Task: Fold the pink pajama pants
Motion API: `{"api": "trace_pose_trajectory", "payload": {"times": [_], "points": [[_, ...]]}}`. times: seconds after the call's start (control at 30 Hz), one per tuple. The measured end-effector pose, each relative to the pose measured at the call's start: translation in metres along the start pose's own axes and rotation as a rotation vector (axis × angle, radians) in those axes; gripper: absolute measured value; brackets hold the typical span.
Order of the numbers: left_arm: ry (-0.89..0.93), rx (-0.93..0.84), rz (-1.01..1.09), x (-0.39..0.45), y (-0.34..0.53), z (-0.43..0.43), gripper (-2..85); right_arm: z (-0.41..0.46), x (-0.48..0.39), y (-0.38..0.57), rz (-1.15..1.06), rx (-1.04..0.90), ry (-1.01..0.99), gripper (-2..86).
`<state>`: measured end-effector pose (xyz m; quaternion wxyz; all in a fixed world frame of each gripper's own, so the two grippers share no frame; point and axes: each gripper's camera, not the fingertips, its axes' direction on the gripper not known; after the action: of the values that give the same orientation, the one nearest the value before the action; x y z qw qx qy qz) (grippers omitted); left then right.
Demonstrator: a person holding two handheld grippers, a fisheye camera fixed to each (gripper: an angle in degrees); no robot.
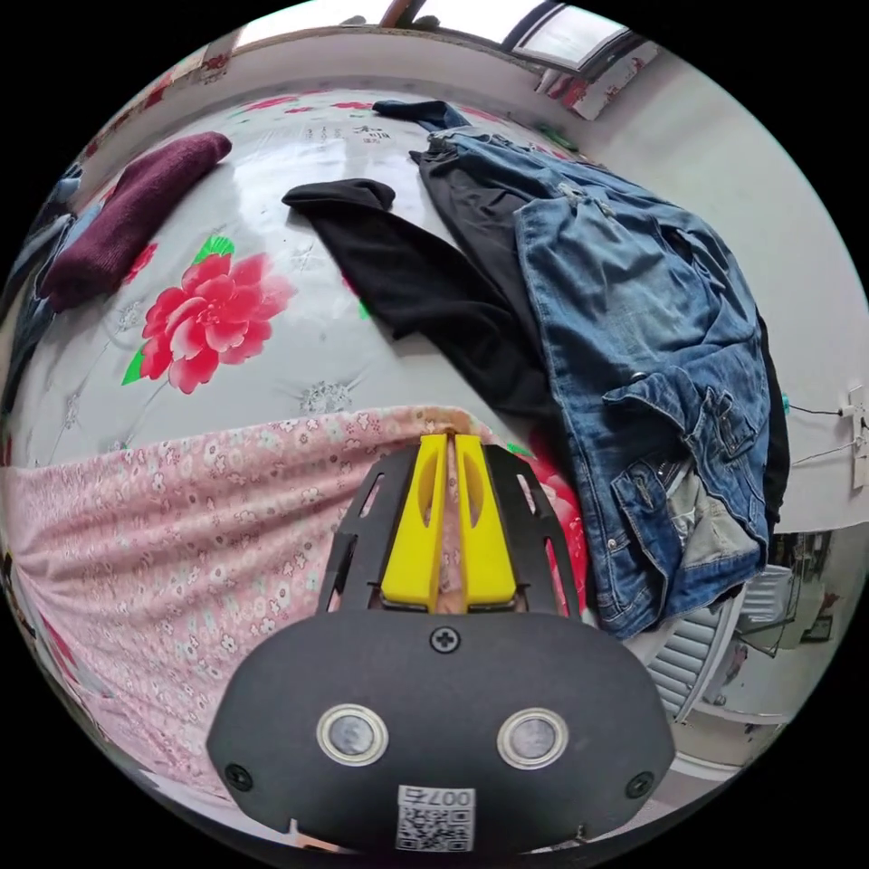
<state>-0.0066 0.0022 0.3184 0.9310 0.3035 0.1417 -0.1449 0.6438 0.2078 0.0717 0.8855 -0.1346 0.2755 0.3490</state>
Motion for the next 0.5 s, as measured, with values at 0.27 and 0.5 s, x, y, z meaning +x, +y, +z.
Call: {"api": "trace_pose_trajectory", "payload": {"times": [0.27, 0.5], "points": [[0.063, 0.086, -0.094, 0.002, 0.029, -0.023, 1.0, -0.048, 0.004, 0.046, -0.013, 0.24, -0.04, -0.1], [0.224, 0.089, 0.245, 0.078, -0.04, -0.007, 2.1, -0.039, -0.026, 0.048, -0.286, 0.14, -0.432, 0.9]]}}
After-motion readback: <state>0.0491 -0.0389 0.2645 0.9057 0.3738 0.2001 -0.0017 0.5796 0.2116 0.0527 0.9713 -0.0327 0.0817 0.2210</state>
